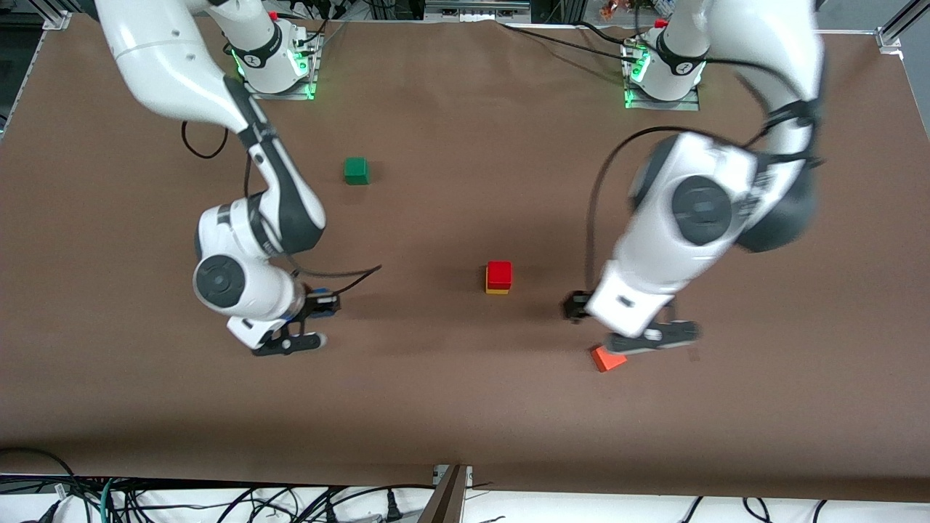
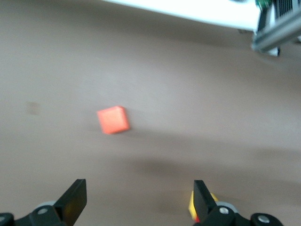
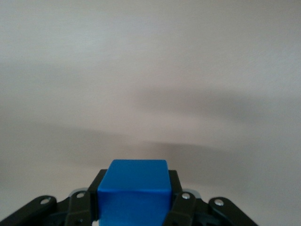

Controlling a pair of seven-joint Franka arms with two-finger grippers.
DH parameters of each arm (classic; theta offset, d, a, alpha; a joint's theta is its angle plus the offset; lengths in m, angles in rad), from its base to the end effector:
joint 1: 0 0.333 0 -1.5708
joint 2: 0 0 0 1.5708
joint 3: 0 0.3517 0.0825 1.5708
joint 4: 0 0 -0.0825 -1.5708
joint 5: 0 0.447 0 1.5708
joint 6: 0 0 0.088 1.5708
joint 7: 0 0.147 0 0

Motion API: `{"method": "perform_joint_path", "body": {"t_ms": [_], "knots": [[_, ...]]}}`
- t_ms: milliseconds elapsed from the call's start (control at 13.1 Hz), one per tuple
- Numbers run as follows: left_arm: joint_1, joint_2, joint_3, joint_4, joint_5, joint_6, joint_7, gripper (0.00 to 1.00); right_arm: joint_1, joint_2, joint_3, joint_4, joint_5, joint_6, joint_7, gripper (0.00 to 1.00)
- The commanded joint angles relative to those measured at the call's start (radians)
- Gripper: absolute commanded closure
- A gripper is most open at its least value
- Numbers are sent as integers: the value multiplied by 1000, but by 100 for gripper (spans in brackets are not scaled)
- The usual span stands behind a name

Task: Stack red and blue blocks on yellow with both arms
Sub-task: 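Lower the red cube onto yellow, release, and withdraw the left gripper, then move the blue cube over the red cube with the right gripper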

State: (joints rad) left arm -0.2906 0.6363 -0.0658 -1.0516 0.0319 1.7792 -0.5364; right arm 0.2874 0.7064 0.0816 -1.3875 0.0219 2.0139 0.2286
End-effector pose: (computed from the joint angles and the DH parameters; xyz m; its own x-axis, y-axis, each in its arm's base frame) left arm 0.7844 -0.2711 0.4589 0.9789 0.1898 0.0755 0.1861 -0.9811 0.0535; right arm 0.7452 0.2789 0.2432 0.9891 0.1145 -0.0930 0.1100 -0.9926 -0.0521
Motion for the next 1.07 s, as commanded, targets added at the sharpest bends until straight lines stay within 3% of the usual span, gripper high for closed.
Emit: {"method": "perform_joint_path", "body": {"t_ms": [0, 304, 609, 761, 989], "knots": [[77, -79, -19, -11, 0, -95, 96, 0, 112, -41, 0, 17, -19, -52, 174, 95], [192, -150, -17, -19, -50, -179, 304, 0, 295, 50, -11, 184, -26, -69, 473, 95], [271, -235, -9, -39, -73, -294, 409, 0, 387, 165, -23, 370, -43, -23, 561, 94], [286, -344, -6, -151, -66, -319, 409, 0, 452, 194, -52, 383, -114, 20, 590, 93], [298, -467, -5, -303, -63, -320, 408, 0, 492, 226, -83, 415, -120, 57, 634, 93]]}}
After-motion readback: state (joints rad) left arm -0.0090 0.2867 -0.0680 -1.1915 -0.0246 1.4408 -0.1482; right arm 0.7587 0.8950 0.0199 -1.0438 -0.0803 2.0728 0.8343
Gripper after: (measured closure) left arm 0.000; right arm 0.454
